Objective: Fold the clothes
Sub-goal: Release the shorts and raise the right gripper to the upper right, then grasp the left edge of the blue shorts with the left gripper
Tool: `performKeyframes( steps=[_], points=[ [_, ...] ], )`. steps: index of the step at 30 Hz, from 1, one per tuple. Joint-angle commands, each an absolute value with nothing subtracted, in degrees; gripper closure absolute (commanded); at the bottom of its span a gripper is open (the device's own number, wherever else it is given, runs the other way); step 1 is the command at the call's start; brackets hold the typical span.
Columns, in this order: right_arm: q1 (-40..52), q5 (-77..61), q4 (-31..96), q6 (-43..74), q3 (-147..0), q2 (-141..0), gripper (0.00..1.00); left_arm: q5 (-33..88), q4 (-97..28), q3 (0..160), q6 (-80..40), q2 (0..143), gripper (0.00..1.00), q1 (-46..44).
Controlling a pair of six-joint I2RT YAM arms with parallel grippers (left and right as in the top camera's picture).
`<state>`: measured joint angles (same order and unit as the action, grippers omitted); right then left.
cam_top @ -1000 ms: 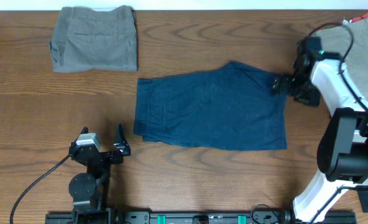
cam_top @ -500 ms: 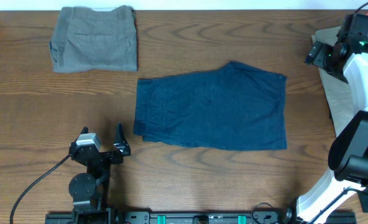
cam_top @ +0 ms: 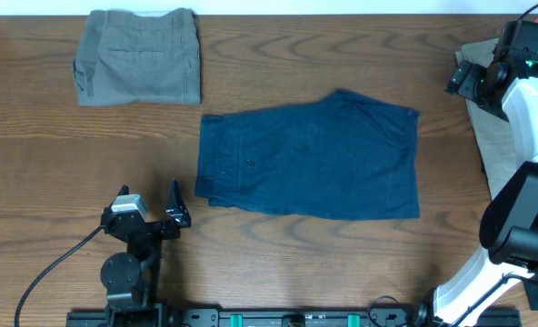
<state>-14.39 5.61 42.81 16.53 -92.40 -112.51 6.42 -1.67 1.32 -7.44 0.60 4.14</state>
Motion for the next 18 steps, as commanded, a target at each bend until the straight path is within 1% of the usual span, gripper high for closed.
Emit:
performKeyframes(
  steps=[1, 3, 8, 9, 10, 15, 18],
  points=[
    [-14.57, 6.00, 42.94, 16.69, -93.01, -112.73, 0.01, 6.81, -3.36, 0.23, -7.11, 0.25, 0.02, 4.45],
    [-14.57, 6.00, 42.94, 16.69, -93.01, -112.73, 0.01, 8.38, -1.50, 0.23, -10.00, 0.25, 0.02, 4.43],
    [-14.57, 6.00, 42.94, 16.69, -93.01, -112.73, 0.01, 27.64, -1.26, 0.23, -30.59, 0.25, 0.02, 4.43],
    [-14.57, 6.00, 42.94, 16.69, -93.01, -112.73, 0.01, 29.87, -1.26, 0.23, -32.75, 0.25, 0.02, 4.43],
    [-14.57, 6.00, 42.94, 16.69, -93.01, -112.73, 0.01, 31.83, -1.43, 0.23, -33.87, 0.25, 0.02, 4.43],
    [-14.57, 6.00, 42.94, 16.69, -93.01, -112.73, 0.01, 34.09, 2.17, 0.97, -33.91, 0.30, 0.02, 4.43],
    [-14.57, 6.00, 42.94, 16.69, -93.01, -112.73, 0.01, 32.73, 2.79, 4.10, -29.06, 1.85, 0.02, 4.45]
  ],
)
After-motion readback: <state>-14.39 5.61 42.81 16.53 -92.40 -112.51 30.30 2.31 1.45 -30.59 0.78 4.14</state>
